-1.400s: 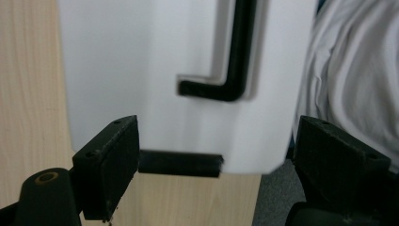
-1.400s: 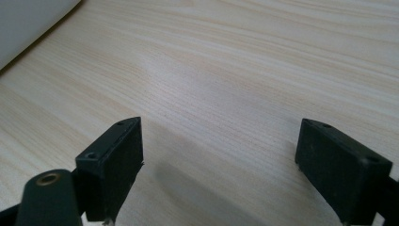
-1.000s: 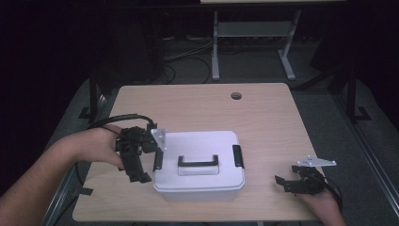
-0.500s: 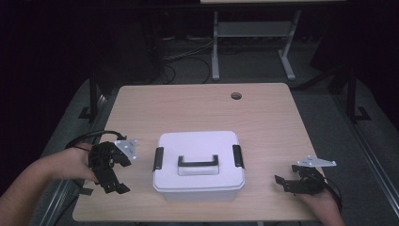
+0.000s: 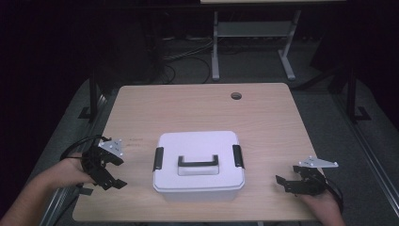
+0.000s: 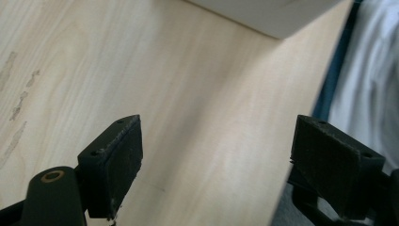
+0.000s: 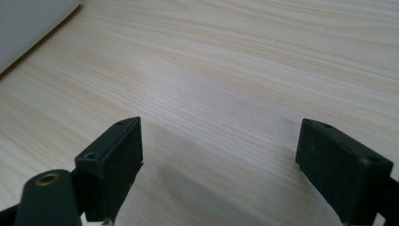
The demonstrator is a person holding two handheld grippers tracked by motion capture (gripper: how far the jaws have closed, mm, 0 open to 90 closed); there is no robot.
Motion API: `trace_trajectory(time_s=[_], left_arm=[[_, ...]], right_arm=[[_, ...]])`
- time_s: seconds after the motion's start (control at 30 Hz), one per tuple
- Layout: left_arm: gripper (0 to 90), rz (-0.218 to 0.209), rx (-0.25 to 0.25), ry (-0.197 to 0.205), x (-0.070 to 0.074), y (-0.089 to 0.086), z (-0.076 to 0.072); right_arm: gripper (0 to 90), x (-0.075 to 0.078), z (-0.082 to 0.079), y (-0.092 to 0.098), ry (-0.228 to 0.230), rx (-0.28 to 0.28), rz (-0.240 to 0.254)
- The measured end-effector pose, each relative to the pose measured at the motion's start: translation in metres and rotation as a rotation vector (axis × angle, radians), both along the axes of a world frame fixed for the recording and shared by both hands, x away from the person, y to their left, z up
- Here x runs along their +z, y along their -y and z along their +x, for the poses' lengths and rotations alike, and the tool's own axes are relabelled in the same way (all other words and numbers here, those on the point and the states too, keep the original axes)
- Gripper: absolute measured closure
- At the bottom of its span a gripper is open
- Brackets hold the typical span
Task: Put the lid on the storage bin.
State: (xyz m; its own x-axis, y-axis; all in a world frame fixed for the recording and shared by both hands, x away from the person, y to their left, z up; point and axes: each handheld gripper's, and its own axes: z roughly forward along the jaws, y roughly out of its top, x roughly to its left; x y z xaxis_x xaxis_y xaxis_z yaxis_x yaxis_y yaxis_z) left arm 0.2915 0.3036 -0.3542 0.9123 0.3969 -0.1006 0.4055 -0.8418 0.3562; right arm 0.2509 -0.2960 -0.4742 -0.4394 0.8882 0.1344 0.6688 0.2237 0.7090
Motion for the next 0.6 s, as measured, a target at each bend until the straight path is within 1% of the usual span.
trace_trajectory(time_s=[0.03, 0.07, 0.1, 0.17, 0.2, 0.3, 0.37, 0.4, 0.43, 0.5, 0.53, 0.57, 0.6], left_arm=[[16.5, -0.005, 0.011, -0.001, -0.003, -0.001, 0.001], [16.5, -0.007, 0.020, 0.011, -0.007, -0.001, 0.002], [16.5, -0.013, 0.035, 0.010, -0.010, -0.002, 0.003], [16.5, -0.037, 0.057, 0.024, -0.017, -0.003, 0.005], [16.5, -0.055, 0.080, 0.024, -0.022, -0.005, 0.006], [16.4, -0.098, 0.129, 0.042, -0.035, -0.009, 0.006], [16.4, -0.140, 0.169, 0.052, -0.045, -0.014, 0.007], [16.4, -0.157, 0.190, 0.070, -0.051, -0.016, 0.006], [16.4, -0.167, 0.207, 0.091, -0.054, -0.018, 0.005], [16.4, -0.208, 0.248, 0.124, -0.061, -0.022, 0.003], [16.2, -0.218, 0.270, 0.146, -0.063, -0.024, 0.003], [16.1, -0.241, 0.298, 0.156, -0.066, -0.026, 0.002], [15.6, -0.263, 0.323, 0.173, -0.068, -0.029, 0.002]], right_arm=[[14.8, 0.000, 0.000, 0.000, 0.000, 0.000, -0.001], [14.8, 0.000, 0.000, 0.000, -0.001, 0.000, -0.001], [14.8, -0.001, 0.000, 0.000, -0.003, 0.001, -0.003], [14.8, -0.001, 0.000, 0.000, -0.005, 0.002, -0.006], [14.8, -0.002, 0.000, 0.000, -0.006, 0.003, -0.006], [14.8, -0.002, 0.000, 0.001, -0.008, 0.002, -0.008], [14.8, -0.002, -0.001, 0.001, -0.007, 0.004, -0.009], [14.8, -0.002, -0.001, 0.001, -0.007, 0.003, -0.008], [14.8, -0.002, -0.001, 0.001, -0.007, 0.003, -0.009], [14.8, -0.002, 0.000, 0.001, -0.008, 0.003, -0.010], [14.8, -0.002, 0.000, 0.001, -0.007, 0.002, -0.009], [14.8, -0.002, 0.000, 0.001, -0.007, 0.002, -0.010], [14.8, -0.002, 0.000, 0.001, -0.007, 0.002, -0.010]])
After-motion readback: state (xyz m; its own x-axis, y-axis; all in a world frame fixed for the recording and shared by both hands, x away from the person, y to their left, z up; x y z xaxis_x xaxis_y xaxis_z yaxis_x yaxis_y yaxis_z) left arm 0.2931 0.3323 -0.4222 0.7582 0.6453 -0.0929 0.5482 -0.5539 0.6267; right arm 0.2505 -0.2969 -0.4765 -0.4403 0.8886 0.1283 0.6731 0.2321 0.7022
